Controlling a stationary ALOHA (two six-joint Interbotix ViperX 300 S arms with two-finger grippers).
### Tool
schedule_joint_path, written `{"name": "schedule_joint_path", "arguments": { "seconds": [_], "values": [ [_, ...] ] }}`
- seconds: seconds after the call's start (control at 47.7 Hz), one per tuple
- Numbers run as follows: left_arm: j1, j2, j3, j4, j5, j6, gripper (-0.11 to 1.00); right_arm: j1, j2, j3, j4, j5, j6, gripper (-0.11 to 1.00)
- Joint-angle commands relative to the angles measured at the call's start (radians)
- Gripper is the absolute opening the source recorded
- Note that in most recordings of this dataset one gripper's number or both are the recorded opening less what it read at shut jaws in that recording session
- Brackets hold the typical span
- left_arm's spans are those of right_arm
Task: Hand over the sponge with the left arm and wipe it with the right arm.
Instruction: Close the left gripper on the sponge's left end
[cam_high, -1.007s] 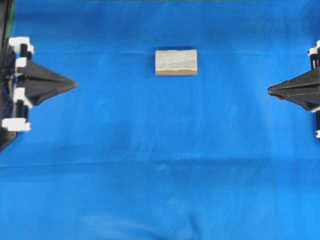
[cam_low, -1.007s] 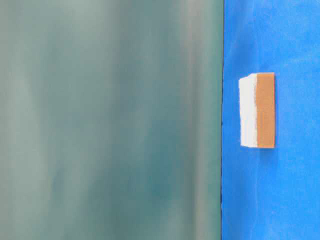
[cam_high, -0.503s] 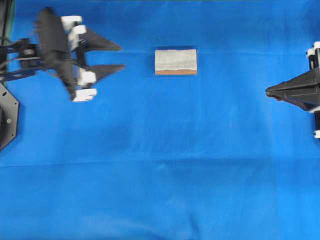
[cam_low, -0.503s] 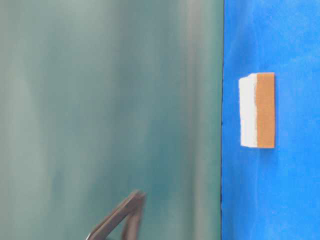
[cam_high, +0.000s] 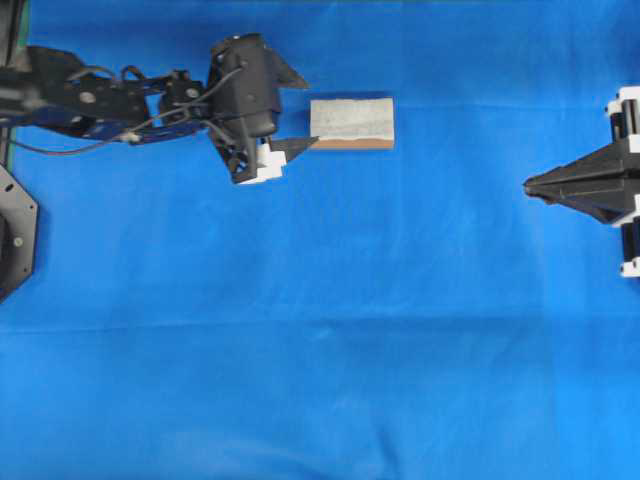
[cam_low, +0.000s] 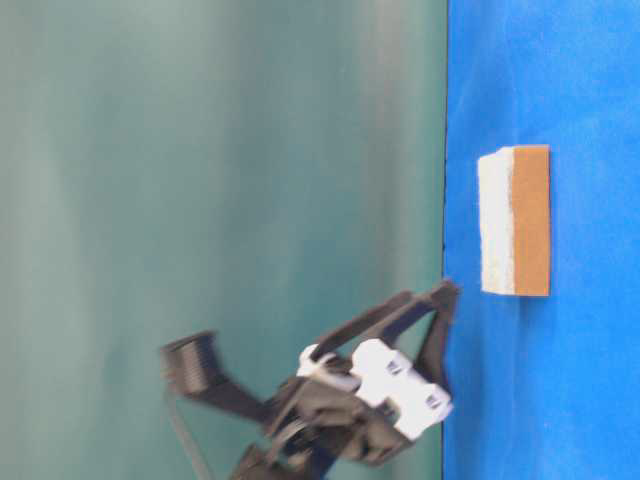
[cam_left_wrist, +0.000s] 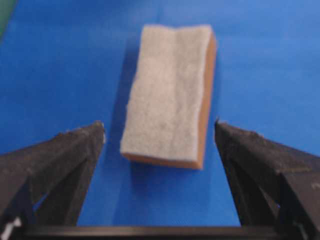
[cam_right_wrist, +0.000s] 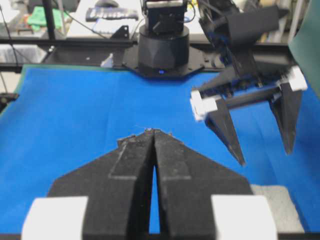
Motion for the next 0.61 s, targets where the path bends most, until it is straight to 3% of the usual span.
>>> {"name": "schedule_joint_path", "arguments": {
  "seconds": [0.0,0.378,0.587],
  "values": [
    [0.006,0.038,-0.037,0.002,-0.038,0.0,0.94,-0.005,0.011,-0.02,0.002,-0.006,0.0,0.0],
    [0.023,0.192,-0.104,0.002,-0.06,0.0,0.94,-0.043,0.017,-0.018,0.002,-0.003,-0.002,0.0],
    [0.04,0.207,-0.117,0.002,-0.057,0.002,0.94,-0.043,0.025,-0.018,0.002,-0.003,0.0,0.0]
  ]
}}
